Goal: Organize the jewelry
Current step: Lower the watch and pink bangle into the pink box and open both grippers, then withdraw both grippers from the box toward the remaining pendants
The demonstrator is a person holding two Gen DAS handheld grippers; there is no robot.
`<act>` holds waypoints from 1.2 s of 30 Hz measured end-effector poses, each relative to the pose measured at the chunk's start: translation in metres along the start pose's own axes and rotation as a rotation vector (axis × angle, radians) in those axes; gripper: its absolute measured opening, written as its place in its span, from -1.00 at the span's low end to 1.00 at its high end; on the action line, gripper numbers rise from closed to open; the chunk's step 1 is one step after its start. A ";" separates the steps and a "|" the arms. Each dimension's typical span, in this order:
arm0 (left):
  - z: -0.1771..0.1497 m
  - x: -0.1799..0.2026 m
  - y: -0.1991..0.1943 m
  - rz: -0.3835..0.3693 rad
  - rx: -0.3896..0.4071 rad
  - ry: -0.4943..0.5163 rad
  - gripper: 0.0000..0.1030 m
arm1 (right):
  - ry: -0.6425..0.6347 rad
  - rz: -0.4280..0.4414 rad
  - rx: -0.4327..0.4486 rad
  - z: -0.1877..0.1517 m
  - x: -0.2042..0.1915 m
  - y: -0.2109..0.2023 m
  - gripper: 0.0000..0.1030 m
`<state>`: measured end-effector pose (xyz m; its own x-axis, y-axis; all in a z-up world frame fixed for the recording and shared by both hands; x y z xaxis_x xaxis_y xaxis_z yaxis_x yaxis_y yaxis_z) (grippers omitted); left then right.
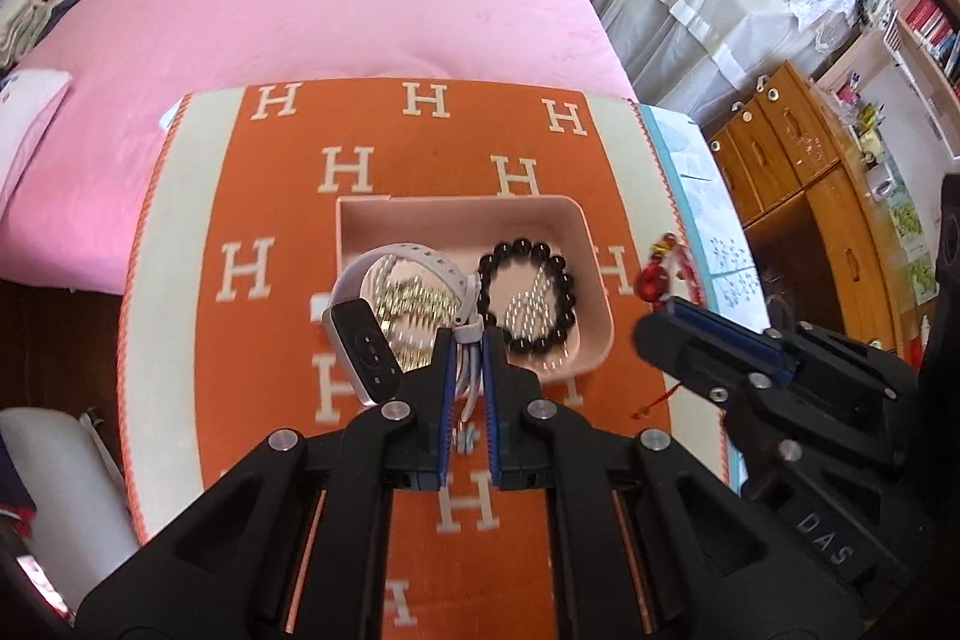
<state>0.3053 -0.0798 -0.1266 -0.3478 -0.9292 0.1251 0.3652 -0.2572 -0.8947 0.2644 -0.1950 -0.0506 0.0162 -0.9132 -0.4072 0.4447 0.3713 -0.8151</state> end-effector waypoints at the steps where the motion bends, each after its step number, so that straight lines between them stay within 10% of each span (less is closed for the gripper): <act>1: 0.005 0.000 0.009 0.011 -0.009 0.004 -0.88 | 0.013 0.004 -0.009 0.006 0.001 0.011 -0.80; 17: -0.002 -0.016 0.092 0.081 -0.129 0.093 -0.57 | 0.075 -0.043 -0.212 0.008 0.043 0.136 -0.69; 22: -0.004 -0.022 0.089 0.075 -0.122 0.066 -0.26 | 0.086 -0.031 -0.200 0.011 0.053 0.133 -0.51; 36: -0.008 -0.013 0.046 0.055 -0.055 0.048 -0.26 | 0.127 0.017 -0.105 0.015 0.051 0.070 -0.48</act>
<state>0.3200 -0.0777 -0.1729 -0.3700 -0.9273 0.0560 0.3370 -0.1902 -0.9221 0.3103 -0.2180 -0.1225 -0.0935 -0.8805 -0.4648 0.3491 0.4082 -0.8435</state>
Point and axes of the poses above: each gripper's, at about its wrist camera, not at the fingertips, and y roughly the way its jaws point, x to its right, z to its top, the point moved 9 cm from there along y, roughly the way its jaws point, and after that the axes turned 13 degrees about y, right-handed, at the moved point
